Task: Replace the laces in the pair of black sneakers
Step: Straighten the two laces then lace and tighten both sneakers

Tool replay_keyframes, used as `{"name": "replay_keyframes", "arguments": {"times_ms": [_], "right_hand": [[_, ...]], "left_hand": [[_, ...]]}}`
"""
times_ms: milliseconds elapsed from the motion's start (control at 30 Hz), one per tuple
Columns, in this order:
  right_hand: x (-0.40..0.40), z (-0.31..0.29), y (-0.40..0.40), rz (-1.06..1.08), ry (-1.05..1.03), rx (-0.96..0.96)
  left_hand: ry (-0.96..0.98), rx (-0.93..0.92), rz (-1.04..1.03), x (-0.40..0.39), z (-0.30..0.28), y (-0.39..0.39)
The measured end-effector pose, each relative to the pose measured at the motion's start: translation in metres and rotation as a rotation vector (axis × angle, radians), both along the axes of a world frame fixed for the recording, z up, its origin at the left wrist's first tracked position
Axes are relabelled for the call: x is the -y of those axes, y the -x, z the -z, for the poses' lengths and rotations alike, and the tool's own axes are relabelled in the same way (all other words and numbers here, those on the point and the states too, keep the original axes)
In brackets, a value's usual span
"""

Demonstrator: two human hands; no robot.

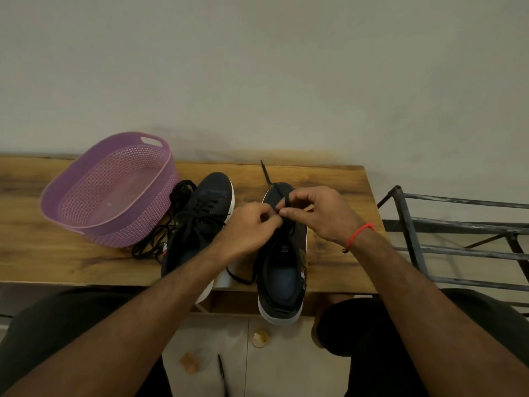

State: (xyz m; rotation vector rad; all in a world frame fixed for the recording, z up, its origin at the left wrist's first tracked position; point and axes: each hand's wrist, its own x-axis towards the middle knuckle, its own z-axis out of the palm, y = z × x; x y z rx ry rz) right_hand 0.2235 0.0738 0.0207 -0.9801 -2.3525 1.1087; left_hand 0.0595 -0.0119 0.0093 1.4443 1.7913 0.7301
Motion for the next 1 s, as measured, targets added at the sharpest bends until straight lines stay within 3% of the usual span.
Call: {"name": "replay_keyframes", "arguments": {"times_ms": [133, 300, 633, 833, 1000], "right_hand": [[0.002, 0.001, 0.001, 0.031, -0.144, -0.003], [0.001, 0.001, 0.001, 0.086, -0.077, -0.058], [0.003, 0.001, 0.003, 0.031, -0.13, -0.038], [-0.001, 0.0, 0.002, 0.028, 0.121, -0.131], [-0.003, -0.008, -0.004, 0.144, 0.52, -0.195]], "left_hand": [[0.214, 0.414, -0.053, 0.003, -0.013, -0.001], [0.361, 0.741, -0.2, 0.001, -0.006, 0.002], [0.372, 0.884, -0.447, 0.004, -0.004, -0.009], [0.265, 1.092, -0.456, 0.002, -0.009, -0.002], [0.086, 1.215, -0.504, -0.001, -0.018, 0.008]]}}
